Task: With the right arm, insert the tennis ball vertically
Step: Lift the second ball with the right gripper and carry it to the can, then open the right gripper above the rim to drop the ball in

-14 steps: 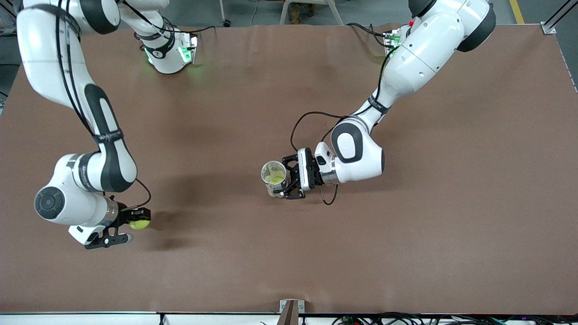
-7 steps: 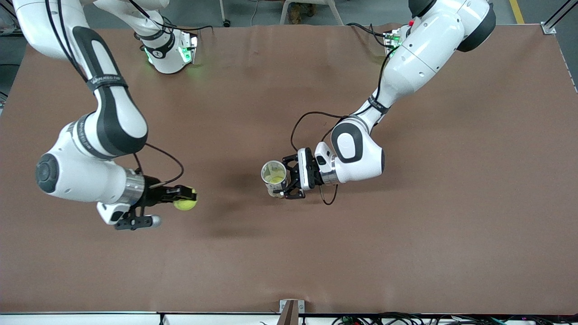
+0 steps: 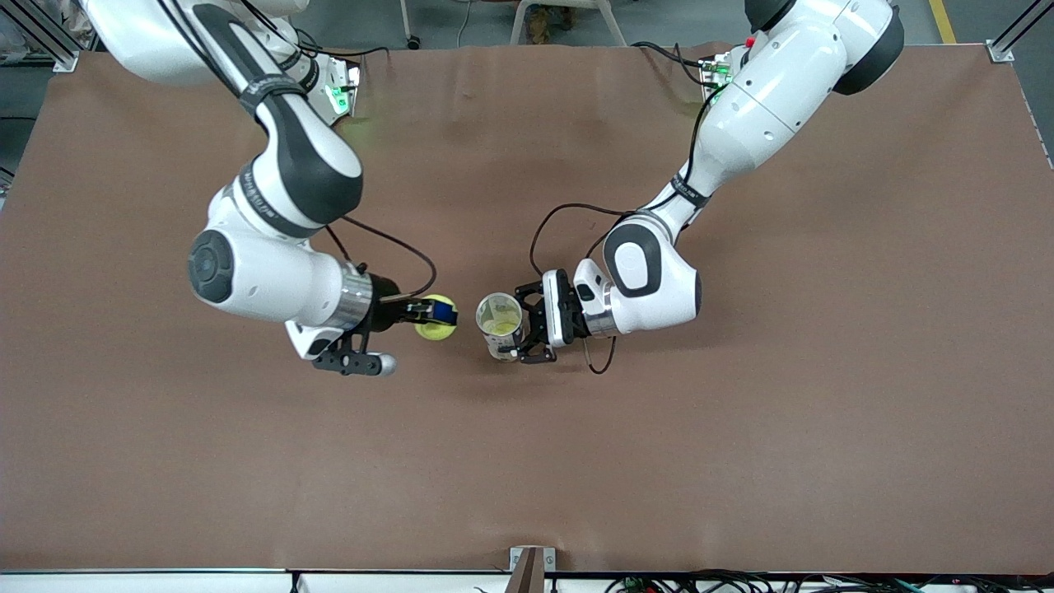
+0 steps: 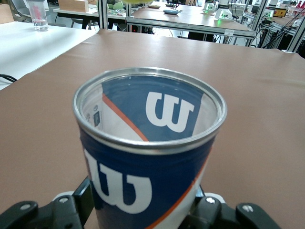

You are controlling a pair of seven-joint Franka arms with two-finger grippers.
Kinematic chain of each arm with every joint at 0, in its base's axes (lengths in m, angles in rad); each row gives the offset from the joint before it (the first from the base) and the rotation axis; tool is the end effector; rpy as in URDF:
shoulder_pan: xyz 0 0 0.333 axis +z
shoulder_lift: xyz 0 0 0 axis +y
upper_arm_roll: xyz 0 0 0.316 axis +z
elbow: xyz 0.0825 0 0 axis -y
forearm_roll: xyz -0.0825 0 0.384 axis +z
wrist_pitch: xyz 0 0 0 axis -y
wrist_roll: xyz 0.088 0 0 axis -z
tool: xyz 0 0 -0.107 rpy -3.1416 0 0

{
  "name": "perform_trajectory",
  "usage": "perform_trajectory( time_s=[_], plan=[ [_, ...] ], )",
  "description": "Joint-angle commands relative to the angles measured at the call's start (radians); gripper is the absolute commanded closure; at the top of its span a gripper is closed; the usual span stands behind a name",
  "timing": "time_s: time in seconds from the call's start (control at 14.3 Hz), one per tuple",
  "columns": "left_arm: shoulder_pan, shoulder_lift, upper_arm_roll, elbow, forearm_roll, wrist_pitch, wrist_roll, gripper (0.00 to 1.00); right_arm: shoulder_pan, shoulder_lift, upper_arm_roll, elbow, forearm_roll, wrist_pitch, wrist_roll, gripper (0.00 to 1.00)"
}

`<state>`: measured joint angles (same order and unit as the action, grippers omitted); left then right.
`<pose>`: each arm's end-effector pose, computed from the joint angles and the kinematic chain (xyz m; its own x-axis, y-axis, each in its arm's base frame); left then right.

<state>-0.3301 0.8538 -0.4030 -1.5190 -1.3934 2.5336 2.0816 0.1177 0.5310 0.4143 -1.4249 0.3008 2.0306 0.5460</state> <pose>0.5773 -0.4357 0.1949 0.1111 -0.4393 0.8914 -0.9936 -0.0677 0.0904 0.6323 0.3267 0.4266 0.9706 -0.1511 -0.1874 -0.2197 -0.8742 -0.4331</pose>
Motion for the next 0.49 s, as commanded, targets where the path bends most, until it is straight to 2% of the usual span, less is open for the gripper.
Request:
perform_trajectory(
  time_s=[0.0, 0.42],
  plan=[
    [-0.018, 0.011, 0.013, -0.01, -0.009, 0.02, 0.015, 0.21, 0.04, -0.009, -0.002, -0.003, 0.02, 0.066, 0.098, 0.52],
    [-0.017, 0.013, 0.013, -0.01, -0.01, 0.02, 0.014, 0.21, 0.1, 0.021, -0.006, -0.015, 0.001, 0.138, 0.149, 0.52]
  ],
)
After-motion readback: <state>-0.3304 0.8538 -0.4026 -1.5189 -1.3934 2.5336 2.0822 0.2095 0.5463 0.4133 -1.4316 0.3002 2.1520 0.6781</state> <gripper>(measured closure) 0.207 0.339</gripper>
